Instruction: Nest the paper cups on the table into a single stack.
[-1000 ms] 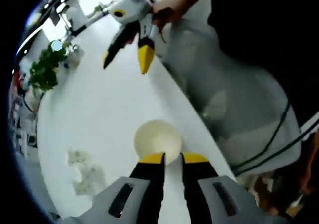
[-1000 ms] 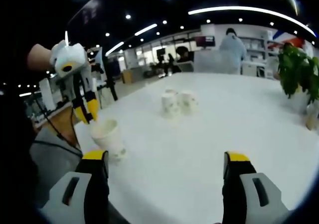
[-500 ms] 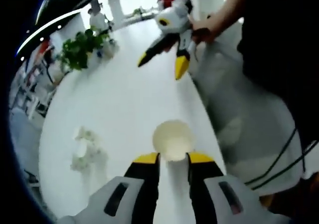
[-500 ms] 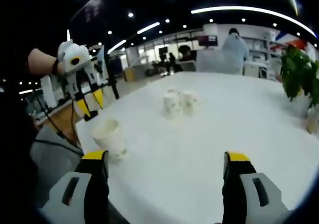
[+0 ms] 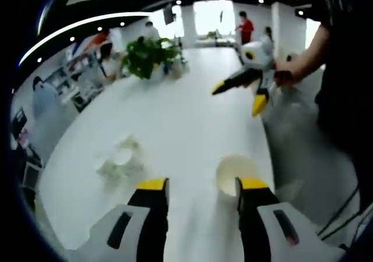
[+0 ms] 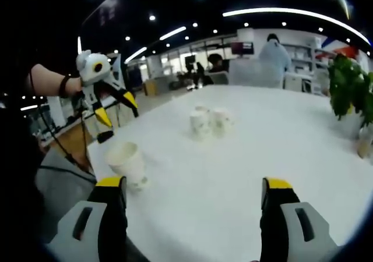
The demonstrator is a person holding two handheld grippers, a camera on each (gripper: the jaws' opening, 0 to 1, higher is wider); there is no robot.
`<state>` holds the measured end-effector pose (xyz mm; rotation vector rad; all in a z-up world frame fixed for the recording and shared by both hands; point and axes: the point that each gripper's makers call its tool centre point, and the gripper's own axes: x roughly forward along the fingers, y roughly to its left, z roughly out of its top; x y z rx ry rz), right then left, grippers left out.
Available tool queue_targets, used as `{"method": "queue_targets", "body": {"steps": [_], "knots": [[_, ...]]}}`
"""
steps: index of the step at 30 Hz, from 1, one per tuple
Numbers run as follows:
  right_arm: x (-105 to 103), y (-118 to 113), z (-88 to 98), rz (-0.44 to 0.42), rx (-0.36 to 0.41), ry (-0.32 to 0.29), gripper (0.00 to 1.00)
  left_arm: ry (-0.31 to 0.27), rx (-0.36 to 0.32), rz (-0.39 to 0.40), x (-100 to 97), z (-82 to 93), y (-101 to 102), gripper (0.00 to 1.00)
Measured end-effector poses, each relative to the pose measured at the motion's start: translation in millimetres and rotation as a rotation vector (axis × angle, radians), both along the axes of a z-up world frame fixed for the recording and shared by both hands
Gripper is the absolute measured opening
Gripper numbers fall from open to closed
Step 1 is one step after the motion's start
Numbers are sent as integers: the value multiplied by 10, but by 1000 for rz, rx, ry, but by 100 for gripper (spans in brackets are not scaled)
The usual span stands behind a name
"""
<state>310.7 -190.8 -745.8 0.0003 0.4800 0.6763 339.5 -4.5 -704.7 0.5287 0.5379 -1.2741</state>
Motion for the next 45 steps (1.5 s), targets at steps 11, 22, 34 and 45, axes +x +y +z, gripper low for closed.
{"method": "queue_targets", "body": {"steps": [11,22,34,45], "knots": [[5,15,6,9,-7,1,94,3,-46,152,152,-32,198,68],[21,13,12,8,-8,2,95,12,-131,294,252,7,331,84],[-14,44,-19,12,-9,11,95,-5,-160,346,339,33,390,97],[49,37,23,13,-9,-1,95,-22,-184,351,356,49,372,98]]}}
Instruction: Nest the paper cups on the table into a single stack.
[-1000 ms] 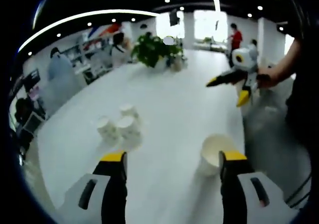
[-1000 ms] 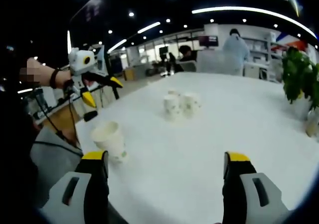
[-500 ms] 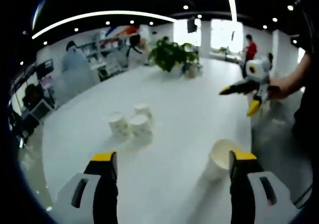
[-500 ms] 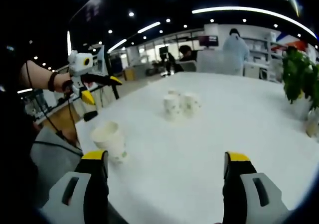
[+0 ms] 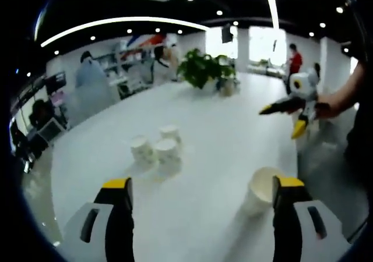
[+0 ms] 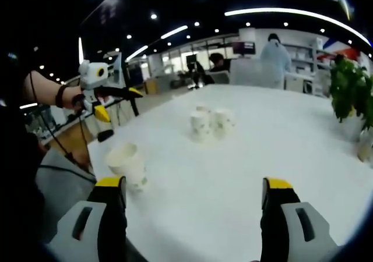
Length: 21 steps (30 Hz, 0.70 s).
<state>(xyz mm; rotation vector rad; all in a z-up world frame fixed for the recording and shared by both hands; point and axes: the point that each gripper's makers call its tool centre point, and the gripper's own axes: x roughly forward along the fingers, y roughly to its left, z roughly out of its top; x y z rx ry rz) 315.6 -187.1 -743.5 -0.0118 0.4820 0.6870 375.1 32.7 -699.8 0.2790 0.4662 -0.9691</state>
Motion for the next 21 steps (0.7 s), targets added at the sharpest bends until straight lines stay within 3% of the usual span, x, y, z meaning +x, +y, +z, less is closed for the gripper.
{"method": "queue_targets", "body": {"steps": [8,21], "knots": [[81,93,106,50,-20,-22,95,19,-23,21,-2,-34,17,98],[592,110,507,103,-64,-125,95,11,-70,37,44,16,-18,98]]}}
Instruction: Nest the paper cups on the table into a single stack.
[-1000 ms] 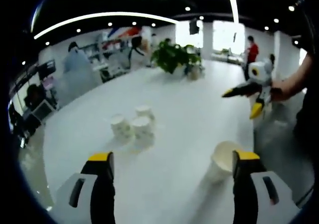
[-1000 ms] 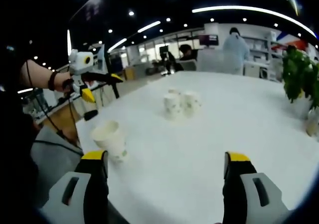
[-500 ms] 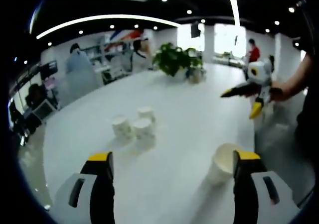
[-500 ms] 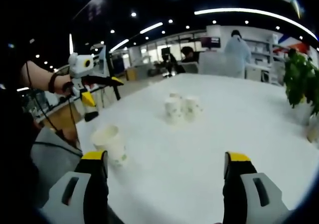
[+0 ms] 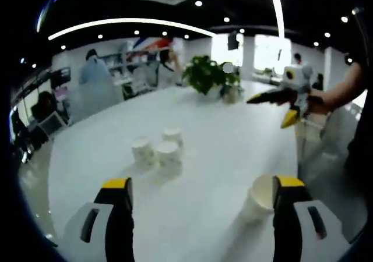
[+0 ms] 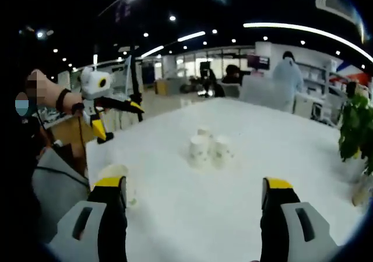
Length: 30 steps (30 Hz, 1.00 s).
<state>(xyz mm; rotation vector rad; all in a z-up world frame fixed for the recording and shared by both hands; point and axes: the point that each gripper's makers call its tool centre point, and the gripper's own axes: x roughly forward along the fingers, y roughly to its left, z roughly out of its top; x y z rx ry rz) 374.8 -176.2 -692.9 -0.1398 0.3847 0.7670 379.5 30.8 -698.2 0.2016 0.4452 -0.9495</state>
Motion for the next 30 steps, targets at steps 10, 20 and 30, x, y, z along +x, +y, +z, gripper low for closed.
{"method": "queue_targets", "body": {"steps": [10,20,30], "knots": [[357,23,100,46,-32,-42,92,1,-25,29,42,37,10,98],[553,93,87,88,-62,-62,92,-3,-40,51,21,51,24,98],[735,176,77,116,-70,-66,92,-2,-36,72,11,24,74,98]]}}
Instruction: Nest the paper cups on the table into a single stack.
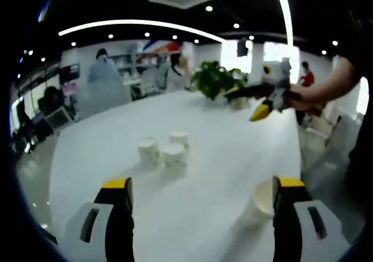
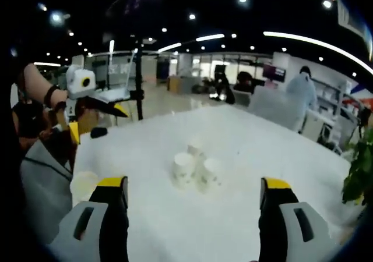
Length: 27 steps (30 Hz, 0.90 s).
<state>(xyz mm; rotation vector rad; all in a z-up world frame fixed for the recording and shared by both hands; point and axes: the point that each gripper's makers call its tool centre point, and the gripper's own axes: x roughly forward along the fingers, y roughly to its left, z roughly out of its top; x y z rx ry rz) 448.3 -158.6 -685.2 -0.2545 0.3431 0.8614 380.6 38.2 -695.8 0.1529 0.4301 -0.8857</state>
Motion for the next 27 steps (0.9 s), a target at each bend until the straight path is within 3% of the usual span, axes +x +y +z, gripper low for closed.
{"method": "queue_targets", "body": {"steps": [27], "knots": [[533,85,-101,27,-28,11,89,1,-2,9,53,-36,20,98]]}}
